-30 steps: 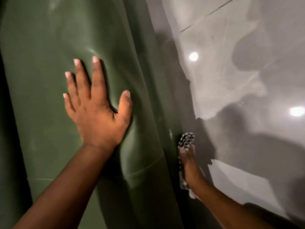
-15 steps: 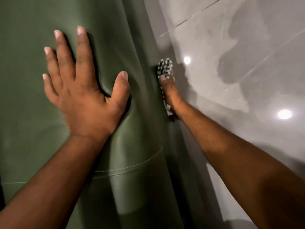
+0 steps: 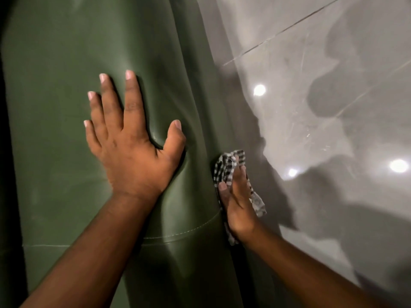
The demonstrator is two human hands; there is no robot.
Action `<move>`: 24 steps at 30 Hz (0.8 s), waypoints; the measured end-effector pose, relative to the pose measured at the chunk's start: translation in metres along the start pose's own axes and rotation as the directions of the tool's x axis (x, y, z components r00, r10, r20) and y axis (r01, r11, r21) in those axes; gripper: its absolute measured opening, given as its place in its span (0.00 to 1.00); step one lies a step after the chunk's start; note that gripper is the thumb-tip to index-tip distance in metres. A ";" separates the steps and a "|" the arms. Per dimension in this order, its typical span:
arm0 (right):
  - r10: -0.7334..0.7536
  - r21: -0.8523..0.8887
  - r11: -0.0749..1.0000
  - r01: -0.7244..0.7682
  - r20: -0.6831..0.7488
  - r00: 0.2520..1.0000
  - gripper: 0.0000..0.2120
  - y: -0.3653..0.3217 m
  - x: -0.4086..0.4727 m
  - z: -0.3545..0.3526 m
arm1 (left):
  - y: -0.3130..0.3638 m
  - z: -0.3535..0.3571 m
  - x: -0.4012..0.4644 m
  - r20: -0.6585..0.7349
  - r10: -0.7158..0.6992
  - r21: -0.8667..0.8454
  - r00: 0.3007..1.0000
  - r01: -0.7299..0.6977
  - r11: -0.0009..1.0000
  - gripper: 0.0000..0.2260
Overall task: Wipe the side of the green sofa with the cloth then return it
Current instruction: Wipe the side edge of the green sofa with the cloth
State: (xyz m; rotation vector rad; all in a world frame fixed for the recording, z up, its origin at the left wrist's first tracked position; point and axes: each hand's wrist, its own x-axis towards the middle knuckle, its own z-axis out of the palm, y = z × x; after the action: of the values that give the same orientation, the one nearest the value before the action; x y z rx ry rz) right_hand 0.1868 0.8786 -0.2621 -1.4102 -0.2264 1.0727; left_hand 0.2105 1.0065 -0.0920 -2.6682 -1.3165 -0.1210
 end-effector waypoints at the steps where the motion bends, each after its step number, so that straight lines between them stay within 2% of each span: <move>1: -0.048 -0.023 0.999 0.048 -0.001 0.999 0.30 -0.006 0.010 0.002 | 0.000 0.000 0.000 -0.001 0.005 -0.003 1.000 -0.005 1.000 0.39; 4: -0.158 -0.091 0.983 0.161 0.039 0.987 0.32 -0.022 0.051 0.008 | -0.003 0.002 -0.002 -0.023 0.008 -0.020 1.000 -0.008 1.000 0.39; 7: -0.067 0.052 0.996 0.066 0.030 0.997 0.34 -0.024 0.096 -0.001 | -0.002 0.002 -0.001 -0.028 0.006 -0.029 1.000 -0.006 1.000 0.38; 9: 0.075 0.148 0.986 -0.081 0.042 0.996 0.33 -0.008 0.105 -0.011 | 0.000 0.000 -0.001 -0.019 0.005 0.006 1.000 -0.005 1.000 0.38; 11: 0.270 0.258 0.925 -0.280 0.073 0.960 0.25 0.022 0.084 -0.025 | 0.000 0.000 -0.002 -0.016 0.000 -0.002 1.000 0.000 1.000 0.38; 13: 0.439 0.386 0.807 -0.447 0.116 0.891 0.18 0.046 0.041 -0.028 | -0.001 0.002 -0.003 -0.022 -0.005 -0.001 1.000 0.005 1.000 0.38; 15: 0.575 0.375 0.735 -0.566 0.098 0.812 0.20 0.056 -0.003 -0.030 | 0.000 0.003 -0.003 -0.029 -0.005 0.005 1.000 0.006 1.000 0.38; 18: 0.530 0.212 0.830 -0.517 -0.006 0.848 0.27 0.046 -0.039 -0.029 | 0.000 0.002 -0.003 -0.035 -0.015 -0.007 0.999 0.015 1.000 0.38; 20: 0.476 0.082 0.877 -0.474 -0.009 0.879 0.33 0.030 -0.047 -0.023 | 0.001 0.001 -0.003 -0.028 -0.012 -0.020 1.000 0.012 1.000 0.38; 22: 0.353 0.005 0.936 -0.353 -0.020 0.936 0.32 0.008 -0.041 -0.010 | 0.002 0.001 -0.002 -0.027 -0.012 -0.012 1.000 0.012 1.000 0.38; 24: 0.193 0.008 0.981 -0.193 -0.062 0.979 0.28 -0.016 -0.012 0.001 | 0.003 0.001 -0.001 -0.026 -0.013 -0.002 1.000 0.013 1.000 0.38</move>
State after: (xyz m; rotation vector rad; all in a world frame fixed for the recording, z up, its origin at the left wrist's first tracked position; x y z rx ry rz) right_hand 0.1870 0.8737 -0.2431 -1.4841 -0.0436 1.1844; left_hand 0.2118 1.0039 -0.0934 -2.6508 -1.3265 -0.1580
